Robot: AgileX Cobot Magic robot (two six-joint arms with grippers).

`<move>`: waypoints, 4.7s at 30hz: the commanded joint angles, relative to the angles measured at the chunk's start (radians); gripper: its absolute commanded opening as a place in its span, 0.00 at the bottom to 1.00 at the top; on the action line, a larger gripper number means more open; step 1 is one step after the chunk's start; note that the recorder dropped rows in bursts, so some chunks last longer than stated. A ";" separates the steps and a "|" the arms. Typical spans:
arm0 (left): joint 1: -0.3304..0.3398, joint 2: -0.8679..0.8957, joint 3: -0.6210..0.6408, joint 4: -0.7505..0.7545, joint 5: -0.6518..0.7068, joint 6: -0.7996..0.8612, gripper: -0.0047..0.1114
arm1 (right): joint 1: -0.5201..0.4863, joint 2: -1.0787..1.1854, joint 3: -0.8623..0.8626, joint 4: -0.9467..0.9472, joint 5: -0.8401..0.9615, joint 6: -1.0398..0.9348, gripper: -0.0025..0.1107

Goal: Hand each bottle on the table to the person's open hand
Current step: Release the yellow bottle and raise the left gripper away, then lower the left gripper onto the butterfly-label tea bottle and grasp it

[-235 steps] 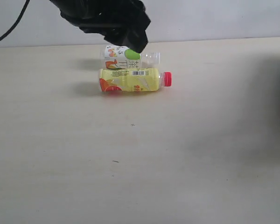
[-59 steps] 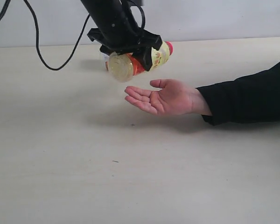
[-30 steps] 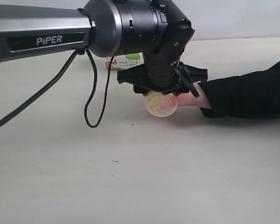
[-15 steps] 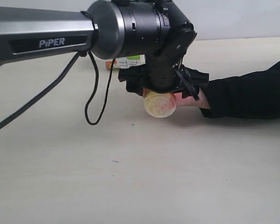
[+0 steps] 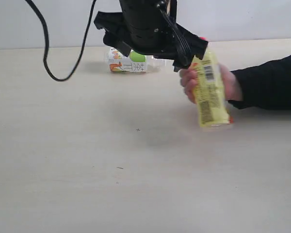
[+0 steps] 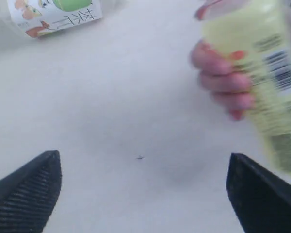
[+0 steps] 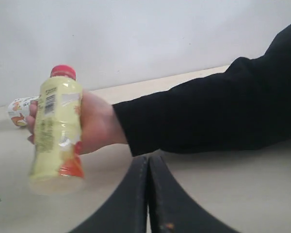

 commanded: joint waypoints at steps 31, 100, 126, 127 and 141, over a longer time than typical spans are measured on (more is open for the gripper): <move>0.513 0.117 0.000 -0.411 -0.404 1.631 0.79 | 0.000 -0.005 0.004 -0.004 -0.008 -0.002 0.02; 0.578 0.641 -0.596 -0.642 -0.280 1.950 0.79 | 0.000 -0.005 0.004 -0.004 -0.008 -0.002 0.02; 0.578 0.668 -0.596 -0.639 -0.313 1.901 0.79 | 0.000 -0.005 0.004 -0.004 -0.008 -0.002 0.02; 0.578 0.668 -0.596 -0.639 -0.313 1.901 0.79 | 0.000 -0.005 0.004 -0.004 -0.008 -0.002 0.02; 0.578 0.670 -0.596 -0.672 -0.278 1.897 0.79 | 0.000 -0.005 0.004 -0.004 -0.008 -0.002 0.02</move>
